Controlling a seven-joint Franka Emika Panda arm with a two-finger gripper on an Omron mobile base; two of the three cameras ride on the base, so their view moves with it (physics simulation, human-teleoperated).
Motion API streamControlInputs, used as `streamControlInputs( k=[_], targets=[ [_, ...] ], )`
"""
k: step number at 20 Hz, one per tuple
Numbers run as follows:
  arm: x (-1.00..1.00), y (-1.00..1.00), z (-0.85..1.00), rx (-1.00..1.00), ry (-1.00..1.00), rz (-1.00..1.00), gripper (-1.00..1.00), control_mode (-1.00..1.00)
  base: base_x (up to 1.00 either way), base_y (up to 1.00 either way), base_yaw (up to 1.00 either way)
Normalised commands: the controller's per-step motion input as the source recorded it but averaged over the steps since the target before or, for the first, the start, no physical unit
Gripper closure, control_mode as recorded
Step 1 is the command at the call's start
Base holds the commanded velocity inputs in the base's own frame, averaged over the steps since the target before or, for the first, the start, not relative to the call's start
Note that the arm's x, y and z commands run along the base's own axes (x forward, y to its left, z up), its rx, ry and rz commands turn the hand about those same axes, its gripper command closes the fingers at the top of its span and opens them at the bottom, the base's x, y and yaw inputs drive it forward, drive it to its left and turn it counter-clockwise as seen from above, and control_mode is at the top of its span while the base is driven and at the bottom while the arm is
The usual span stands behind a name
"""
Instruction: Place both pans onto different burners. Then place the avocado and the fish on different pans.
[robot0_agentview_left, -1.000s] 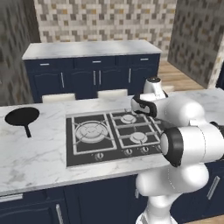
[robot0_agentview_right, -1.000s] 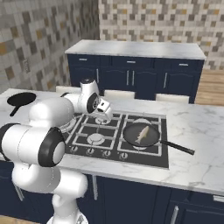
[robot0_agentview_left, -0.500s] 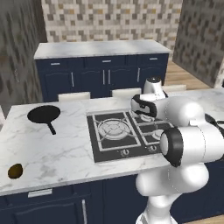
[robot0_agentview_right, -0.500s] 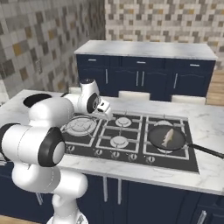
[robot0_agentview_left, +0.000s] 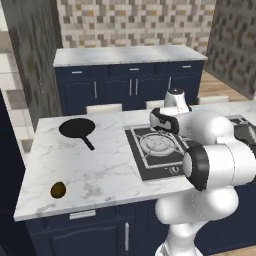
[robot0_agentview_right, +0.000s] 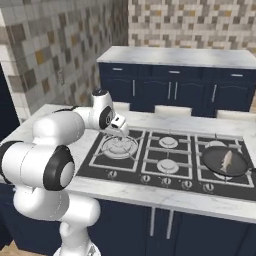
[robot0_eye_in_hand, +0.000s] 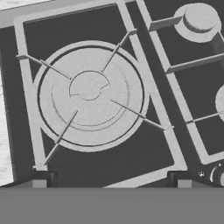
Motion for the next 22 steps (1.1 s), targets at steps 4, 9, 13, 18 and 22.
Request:
streamControlInputs(
  k=[4, 9, 13, 18, 22],
  targets=[
    [0.00, 0.00, 0.00, 0.00, 0.00, 0.00, -1.00, 1.00, -0.01, 0.61, 0.00],
    [0.00, 0.00, 0.00, 0.00, 0.00, 0.00, -1.00, 1.00, -0.01, 0.58, 0.00],
    [0.00, 0.00, 0.00, 0.00, 0.00, 0.00, -1.00, 1.00, 0.00, 0.42, 0.00],
    [0.00, 0.00, 0.00, 0.00, 0.00, 0.00, -1.00, 1.00, 0.00, 0.02, 0.00],
    [0.04, 0.00, 0.00, 0.00, 0.00, 0.00, -1.00, -1.00, 0.00, 0.00, 0.00]
  ],
)
